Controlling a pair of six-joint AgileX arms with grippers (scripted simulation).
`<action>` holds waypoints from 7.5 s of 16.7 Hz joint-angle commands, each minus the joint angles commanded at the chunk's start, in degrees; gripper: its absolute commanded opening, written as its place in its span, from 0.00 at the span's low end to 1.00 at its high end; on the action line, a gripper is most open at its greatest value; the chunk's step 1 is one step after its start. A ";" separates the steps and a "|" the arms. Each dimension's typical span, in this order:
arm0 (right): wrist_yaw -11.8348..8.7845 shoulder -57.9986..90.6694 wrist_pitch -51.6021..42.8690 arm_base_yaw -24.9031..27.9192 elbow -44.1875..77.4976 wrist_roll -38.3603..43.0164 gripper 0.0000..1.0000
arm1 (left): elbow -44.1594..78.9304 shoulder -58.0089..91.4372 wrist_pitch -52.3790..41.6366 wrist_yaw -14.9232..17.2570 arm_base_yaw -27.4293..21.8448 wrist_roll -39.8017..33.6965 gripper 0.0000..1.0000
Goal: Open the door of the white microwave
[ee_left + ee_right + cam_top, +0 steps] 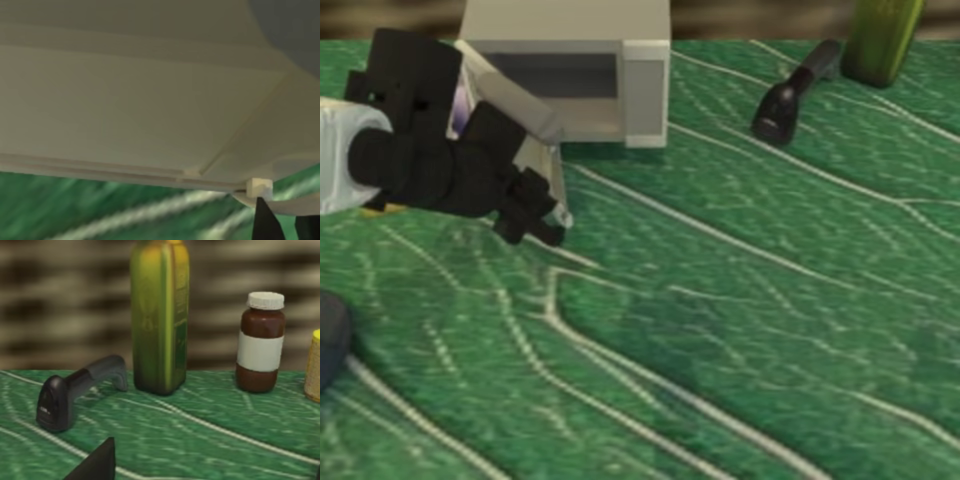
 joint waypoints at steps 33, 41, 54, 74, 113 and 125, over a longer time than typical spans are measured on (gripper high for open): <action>0.00 0.00 0.00 0.00 0.00 0.00 1.00 | -0.13 -0.35 -1.74 2.97 1.91 4.32 0.00; 0.00 0.00 0.00 0.00 0.00 0.00 1.00 | -0.13 -0.35 -1.74 2.97 1.91 4.32 0.00; 0.00 0.00 0.00 0.00 0.00 0.00 1.00 | -0.19 -0.33 -2.65 4.35 2.50 6.05 0.00; 0.00 0.00 0.00 0.00 0.00 0.00 1.00 | 0.06 -0.44 -3.80 5.82 3.83 8.79 0.00; 0.00 0.00 0.00 0.00 0.00 0.00 1.00 | 0.52 -0.31 -6.02 8.31 5.62 13.09 0.00; 0.00 0.00 0.00 0.00 0.00 0.00 1.00 | 0.52 -0.31 -6.02 8.31 5.62 13.09 0.60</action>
